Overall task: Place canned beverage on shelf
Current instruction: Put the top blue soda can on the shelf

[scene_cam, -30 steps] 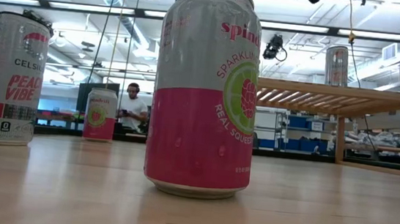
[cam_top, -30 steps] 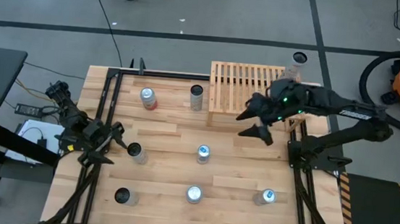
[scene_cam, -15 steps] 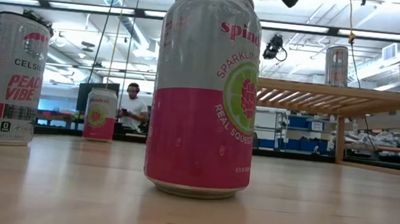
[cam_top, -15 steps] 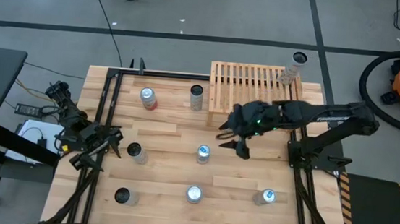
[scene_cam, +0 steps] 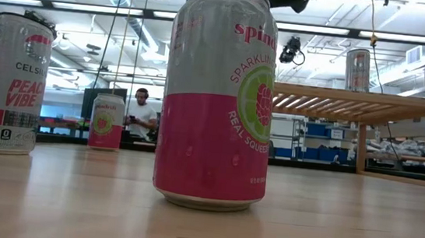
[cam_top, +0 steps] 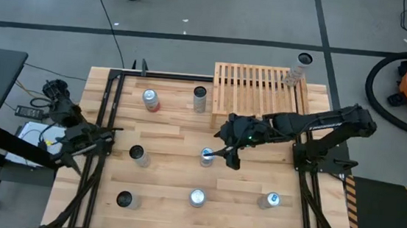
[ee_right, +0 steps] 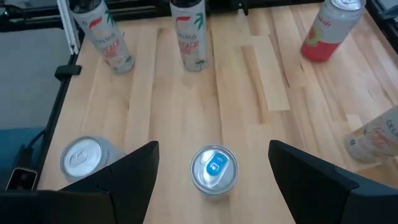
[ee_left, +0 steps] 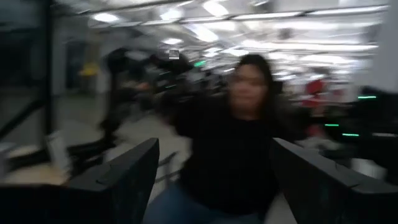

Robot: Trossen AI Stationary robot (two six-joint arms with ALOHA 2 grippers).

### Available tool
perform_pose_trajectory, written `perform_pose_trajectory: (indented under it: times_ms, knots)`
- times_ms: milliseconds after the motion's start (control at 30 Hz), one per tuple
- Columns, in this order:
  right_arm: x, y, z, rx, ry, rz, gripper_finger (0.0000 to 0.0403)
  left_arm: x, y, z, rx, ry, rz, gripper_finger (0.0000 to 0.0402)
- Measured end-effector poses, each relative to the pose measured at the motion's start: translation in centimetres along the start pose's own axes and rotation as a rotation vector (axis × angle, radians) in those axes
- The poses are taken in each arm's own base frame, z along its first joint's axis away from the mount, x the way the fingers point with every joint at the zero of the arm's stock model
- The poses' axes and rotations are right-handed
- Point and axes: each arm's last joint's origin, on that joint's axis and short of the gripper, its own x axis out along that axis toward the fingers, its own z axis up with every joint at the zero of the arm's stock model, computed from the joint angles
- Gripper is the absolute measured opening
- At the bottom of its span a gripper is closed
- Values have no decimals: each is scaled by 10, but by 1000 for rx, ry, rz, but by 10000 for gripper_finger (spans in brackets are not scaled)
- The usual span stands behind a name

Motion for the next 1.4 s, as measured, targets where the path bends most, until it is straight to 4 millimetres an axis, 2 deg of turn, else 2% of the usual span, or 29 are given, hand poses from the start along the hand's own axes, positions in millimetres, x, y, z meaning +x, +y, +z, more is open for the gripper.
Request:
perform_pose_trajectory:
  times_ms: [67,200,467,867,1267,1400]
  knots:
    - [3,1,0,6,1,-24,312,6,2,2,13,37,81,316]
    - [10,1,-3,3,14,-77,312,19,5,3,99,90,132,316]
    - [35,2,-11,-18,94,-94,312,34,16,-5,65,119,424,316]
    - [70,13,-29,-71,212,-146,312,40,16,-3,100,98,411,316]
    - [87,16,-37,-76,245,-167,312,40,16,-3,103,102,410,316]
    - [87,17,-36,-59,232,-153,312,40,16,-3,109,104,410,316]
